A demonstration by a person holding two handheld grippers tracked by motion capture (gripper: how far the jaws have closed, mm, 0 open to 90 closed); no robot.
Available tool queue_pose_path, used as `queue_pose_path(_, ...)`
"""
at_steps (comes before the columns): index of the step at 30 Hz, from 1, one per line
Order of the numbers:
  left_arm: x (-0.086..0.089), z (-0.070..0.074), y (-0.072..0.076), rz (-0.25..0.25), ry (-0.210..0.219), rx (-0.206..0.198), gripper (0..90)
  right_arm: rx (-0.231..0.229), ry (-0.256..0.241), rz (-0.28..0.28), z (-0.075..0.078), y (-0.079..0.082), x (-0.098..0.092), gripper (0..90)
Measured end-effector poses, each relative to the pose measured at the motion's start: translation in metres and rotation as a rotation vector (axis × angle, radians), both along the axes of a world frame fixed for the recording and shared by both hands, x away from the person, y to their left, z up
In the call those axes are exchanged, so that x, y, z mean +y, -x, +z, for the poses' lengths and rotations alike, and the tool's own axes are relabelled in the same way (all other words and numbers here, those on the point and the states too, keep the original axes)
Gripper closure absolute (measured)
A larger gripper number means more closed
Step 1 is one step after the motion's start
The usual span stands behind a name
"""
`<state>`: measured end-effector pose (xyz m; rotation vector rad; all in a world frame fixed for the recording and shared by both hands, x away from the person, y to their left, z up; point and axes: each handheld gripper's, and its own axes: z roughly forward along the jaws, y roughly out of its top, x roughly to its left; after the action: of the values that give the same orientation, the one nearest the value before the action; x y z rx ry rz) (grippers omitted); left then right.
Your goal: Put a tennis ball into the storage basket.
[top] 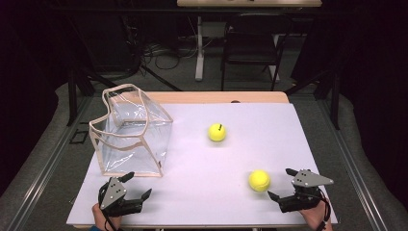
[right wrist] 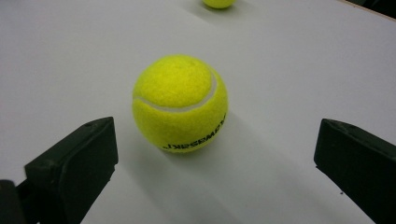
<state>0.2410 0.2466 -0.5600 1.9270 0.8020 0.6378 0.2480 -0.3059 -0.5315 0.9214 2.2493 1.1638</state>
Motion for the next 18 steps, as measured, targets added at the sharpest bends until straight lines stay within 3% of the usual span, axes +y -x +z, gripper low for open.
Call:
queue_pose_path(13, 0.000, 0.000, -0.001, 0.005, 0.000, 0.003, 16.2, 0.028, -0.004, -0.002, 0.007, -0.002, 0.004, 0.0)
queue_pose_path(18, 0.000, 0.000, -0.001, 0.004, -0.001, 0.001, 16.1, 0.046, 0.026, 0.005, 0.010, -0.005, 0.011, 0.0)
